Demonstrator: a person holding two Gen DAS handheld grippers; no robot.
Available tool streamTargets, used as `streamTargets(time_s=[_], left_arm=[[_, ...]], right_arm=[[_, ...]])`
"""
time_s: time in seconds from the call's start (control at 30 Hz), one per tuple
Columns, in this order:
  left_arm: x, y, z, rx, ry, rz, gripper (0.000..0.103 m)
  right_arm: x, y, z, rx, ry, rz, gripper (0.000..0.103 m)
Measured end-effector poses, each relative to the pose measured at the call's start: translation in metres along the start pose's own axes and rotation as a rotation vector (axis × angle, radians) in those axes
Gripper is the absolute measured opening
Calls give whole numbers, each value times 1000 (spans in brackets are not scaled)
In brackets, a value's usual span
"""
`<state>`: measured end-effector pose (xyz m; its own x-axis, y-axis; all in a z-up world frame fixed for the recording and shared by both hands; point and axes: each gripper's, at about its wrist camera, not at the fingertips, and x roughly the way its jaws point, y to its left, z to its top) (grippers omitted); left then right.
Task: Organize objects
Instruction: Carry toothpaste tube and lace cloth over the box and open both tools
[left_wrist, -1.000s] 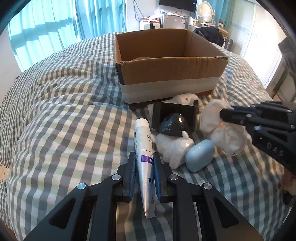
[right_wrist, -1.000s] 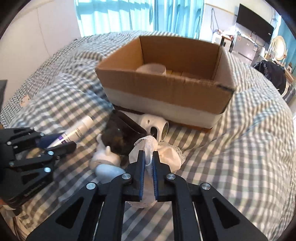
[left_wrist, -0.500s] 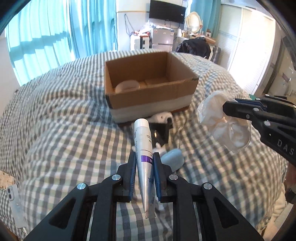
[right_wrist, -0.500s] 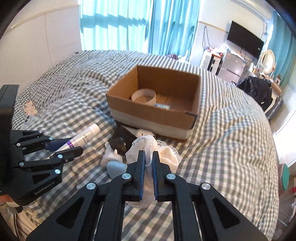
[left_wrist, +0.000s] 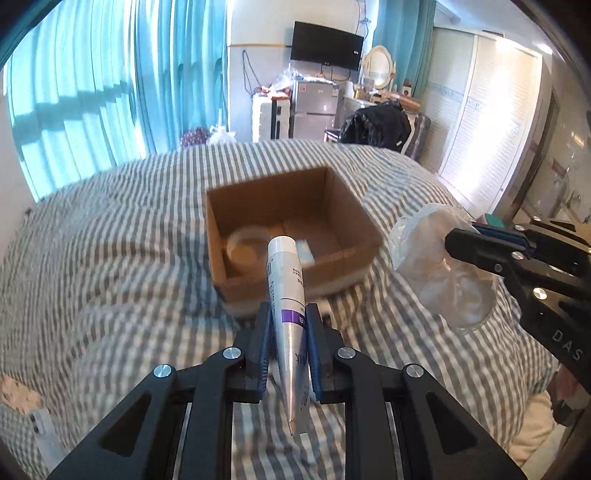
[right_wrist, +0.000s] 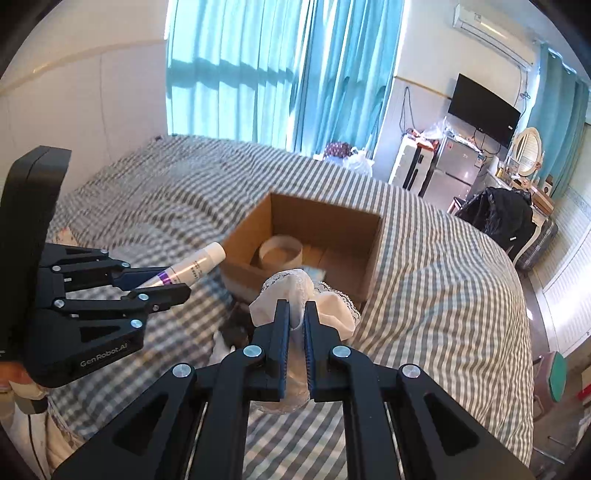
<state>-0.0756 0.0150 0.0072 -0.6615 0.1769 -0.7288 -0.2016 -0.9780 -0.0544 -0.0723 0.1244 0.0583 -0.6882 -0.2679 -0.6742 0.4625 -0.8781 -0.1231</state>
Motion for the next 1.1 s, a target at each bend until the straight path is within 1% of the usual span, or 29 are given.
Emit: streamTargets(time_s=[0.07,0.17,0.23,0.3,0.37,0.43,0.57,0.67,0.77,0.93,1.03,1.1], left_arm=[[4,2,17,5,-10,4,18],[15,12,47,-10,-12,-14,18],[23,17,64,-8,-22,14,18],[33,23,82,-8,-27,18,18],[46,30,98,-12,-28,9,18],[61,34,110,-7,-26,21,18],[100,40,130,1,-9,24,18],[129,44,135,2,18,16,18],[158,45,132,10,46,10,18],[202,45,121,29,89,3,18],[216,43,115,22,97,-29,18],[220,42,112,21,93,-27,18]], right_arm=[[1,-6,16,1,-19,0,7],[5,-18,38,4,-46,0,7],[11,-27,56,4,-59,-11,7],[23,-37,74,6,-69,-24,7],[39,-46,88,16,-68,-24,7],[60,-54,99,29,-64,-20,7],[117,-67,110,60,-24,-8,7],[158,-75,106,81,18,3,7],[195,-85,98,106,60,13,7],[225,-87,83,100,94,15,7],[235,-90,77,104,97,20,7],[239,-90,74,101,104,6,7]])
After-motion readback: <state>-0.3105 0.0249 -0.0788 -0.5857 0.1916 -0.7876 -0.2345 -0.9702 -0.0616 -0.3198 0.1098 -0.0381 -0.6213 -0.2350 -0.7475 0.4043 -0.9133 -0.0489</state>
